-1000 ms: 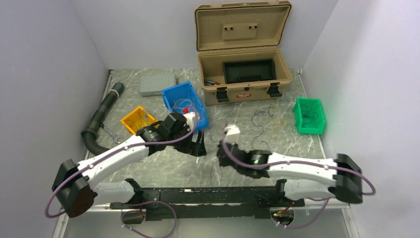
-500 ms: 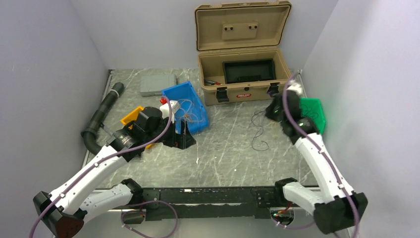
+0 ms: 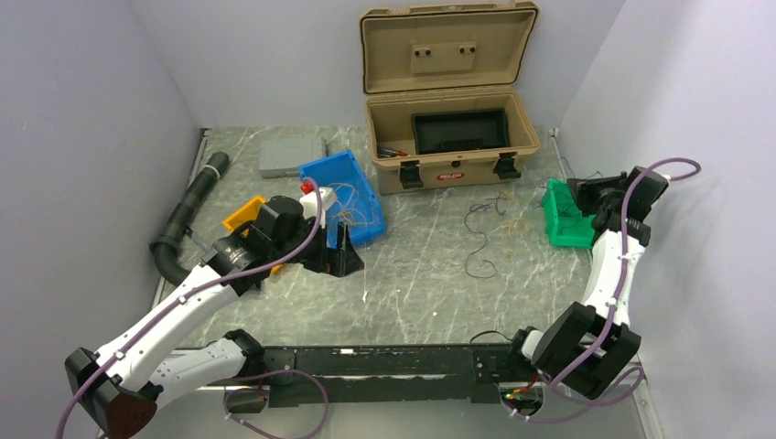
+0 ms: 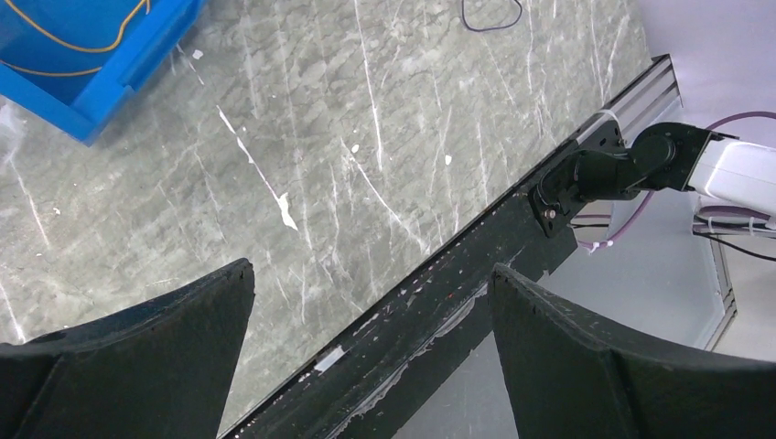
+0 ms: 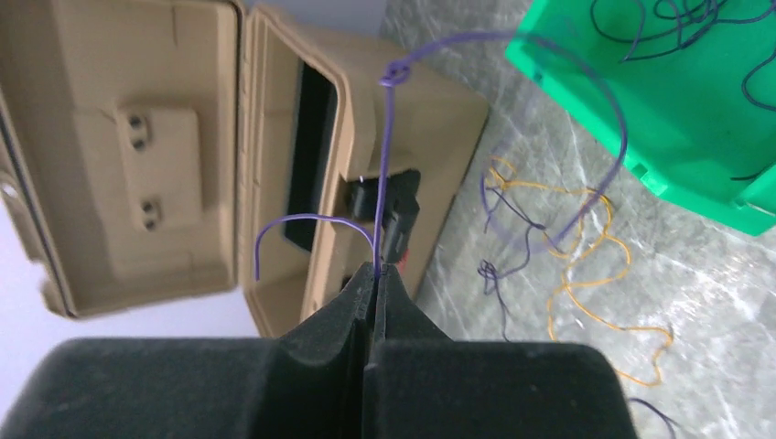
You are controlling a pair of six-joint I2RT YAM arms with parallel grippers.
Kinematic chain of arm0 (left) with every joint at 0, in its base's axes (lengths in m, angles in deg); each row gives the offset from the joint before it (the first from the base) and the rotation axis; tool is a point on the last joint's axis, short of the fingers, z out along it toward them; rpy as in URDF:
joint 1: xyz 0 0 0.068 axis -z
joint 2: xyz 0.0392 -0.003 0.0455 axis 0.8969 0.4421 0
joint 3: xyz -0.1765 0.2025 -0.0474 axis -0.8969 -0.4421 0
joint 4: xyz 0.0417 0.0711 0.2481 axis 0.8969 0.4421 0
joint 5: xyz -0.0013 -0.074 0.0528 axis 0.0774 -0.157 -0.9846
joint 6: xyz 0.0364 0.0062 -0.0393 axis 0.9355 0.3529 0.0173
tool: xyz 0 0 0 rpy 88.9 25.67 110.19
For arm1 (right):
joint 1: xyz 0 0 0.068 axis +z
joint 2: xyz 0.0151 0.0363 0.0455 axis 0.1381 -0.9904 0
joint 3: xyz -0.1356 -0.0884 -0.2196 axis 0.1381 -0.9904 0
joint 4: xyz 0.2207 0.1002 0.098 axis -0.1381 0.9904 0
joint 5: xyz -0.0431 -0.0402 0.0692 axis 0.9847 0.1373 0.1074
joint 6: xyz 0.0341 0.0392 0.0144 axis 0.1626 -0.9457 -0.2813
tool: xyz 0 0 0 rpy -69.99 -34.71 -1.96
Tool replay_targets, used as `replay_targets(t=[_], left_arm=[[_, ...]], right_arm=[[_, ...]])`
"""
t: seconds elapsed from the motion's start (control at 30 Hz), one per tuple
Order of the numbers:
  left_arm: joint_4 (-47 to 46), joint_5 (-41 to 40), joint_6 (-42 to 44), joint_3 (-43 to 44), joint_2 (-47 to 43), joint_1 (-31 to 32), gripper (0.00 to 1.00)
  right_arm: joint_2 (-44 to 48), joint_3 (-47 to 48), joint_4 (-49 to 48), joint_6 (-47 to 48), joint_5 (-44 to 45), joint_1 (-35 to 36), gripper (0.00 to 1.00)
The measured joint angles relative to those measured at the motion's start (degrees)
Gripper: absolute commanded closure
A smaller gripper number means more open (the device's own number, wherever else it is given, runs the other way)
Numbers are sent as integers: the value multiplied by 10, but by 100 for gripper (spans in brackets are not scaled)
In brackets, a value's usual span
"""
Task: Untangle the cables
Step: Place the cable in the bin.
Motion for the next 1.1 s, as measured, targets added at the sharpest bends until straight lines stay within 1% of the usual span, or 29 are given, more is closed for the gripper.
replay_targets(t=[0.1, 0.23, 0.33, 0.5, 0.63, 0.87, 1.1], left_arm=[[2, 5, 0, 0, 1, 0, 0], [6, 11, 0, 0, 1, 0, 1], [7, 15, 0, 0, 1, 0, 1], [6, 26, 0, 0, 6, 0, 1], [8, 34, 1, 1, 27, 0, 0], [19, 39, 11, 32, 67, 0, 1], [17, 41, 10, 38, 76, 0, 1]], right_arm=[[-7, -22, -43, -69, 6, -21, 100], [-37, -56, -104, -163, 23, -29, 100], [-54, -86, -133, -226, 58, -28, 100], [-55, -128, -175, -304, 148, -28, 100], [-73, -136, -214, -343, 200, -28, 100], [-162, -156, -296, -389, 225, -22, 100], [-242, -161, -318, -414, 256, 21, 100]])
